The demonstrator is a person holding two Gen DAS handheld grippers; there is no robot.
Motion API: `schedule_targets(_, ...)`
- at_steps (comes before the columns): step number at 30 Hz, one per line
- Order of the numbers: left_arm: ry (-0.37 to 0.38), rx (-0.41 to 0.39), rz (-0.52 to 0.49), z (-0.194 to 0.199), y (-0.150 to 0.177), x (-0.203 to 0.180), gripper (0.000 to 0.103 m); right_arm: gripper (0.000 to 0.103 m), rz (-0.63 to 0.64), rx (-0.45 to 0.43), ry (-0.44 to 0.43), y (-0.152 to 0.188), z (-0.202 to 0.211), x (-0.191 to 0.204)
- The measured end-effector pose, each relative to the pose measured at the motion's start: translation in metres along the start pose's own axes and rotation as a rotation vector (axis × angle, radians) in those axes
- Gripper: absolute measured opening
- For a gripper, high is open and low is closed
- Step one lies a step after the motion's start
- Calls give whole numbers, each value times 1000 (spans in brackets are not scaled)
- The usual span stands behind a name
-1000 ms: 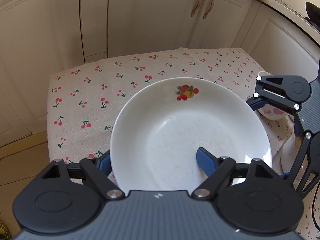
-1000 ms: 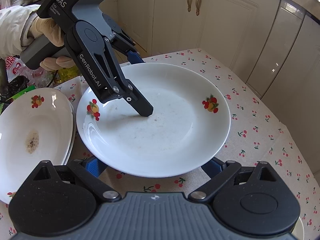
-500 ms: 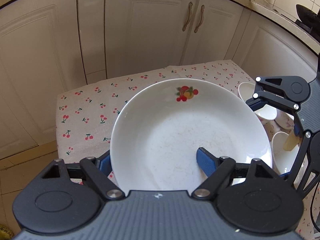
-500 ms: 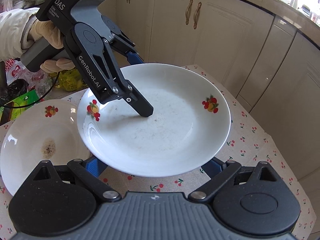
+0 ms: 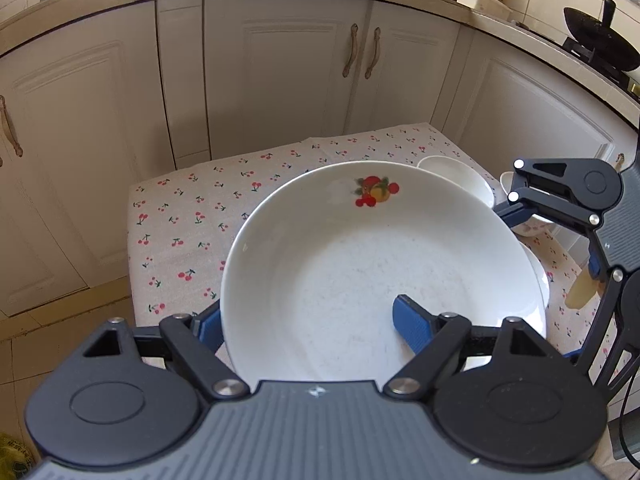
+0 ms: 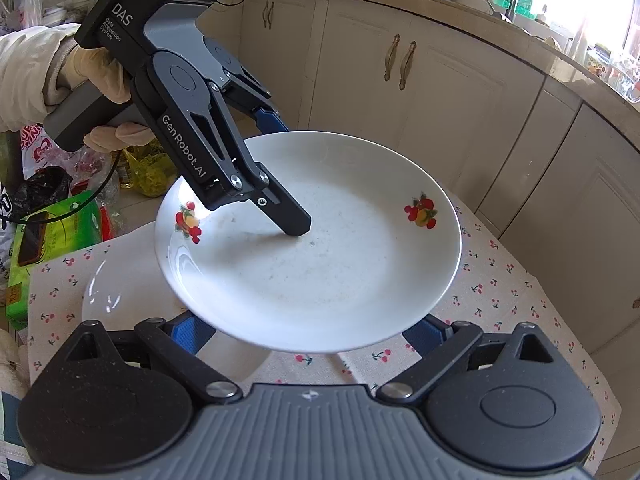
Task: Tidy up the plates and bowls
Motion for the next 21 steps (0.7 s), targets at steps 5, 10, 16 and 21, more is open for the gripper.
schedule_targets(5, -7, 10, 10, 9, 26, -12, 84, 100, -26, 4, -13, 14, 10, 26)
schedule_targets(10, -5, 21, 26, 14, 51, -20, 84, 100, -40, 15, -30, 29, 14, 48)
schedule_targets(16, 6, 34, 46, 17, 72, -25, 84, 100, -52, 29, -48, 40, 16, 68)
schedule_targets(21, 14, 42, 59, 13, 83, -27, 84, 100, -56, 49, -54, 46, 14, 76)
Point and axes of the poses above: each gripper's, at about its wrist camera, not at the fingertips, and z roughly against the way its jaws point, x to its left, y to its underside, the point moved 1 cm from there along -z, roughly the way its jaws point, and after that the axes turned 10 degrees about y, right-handed, at the moved point
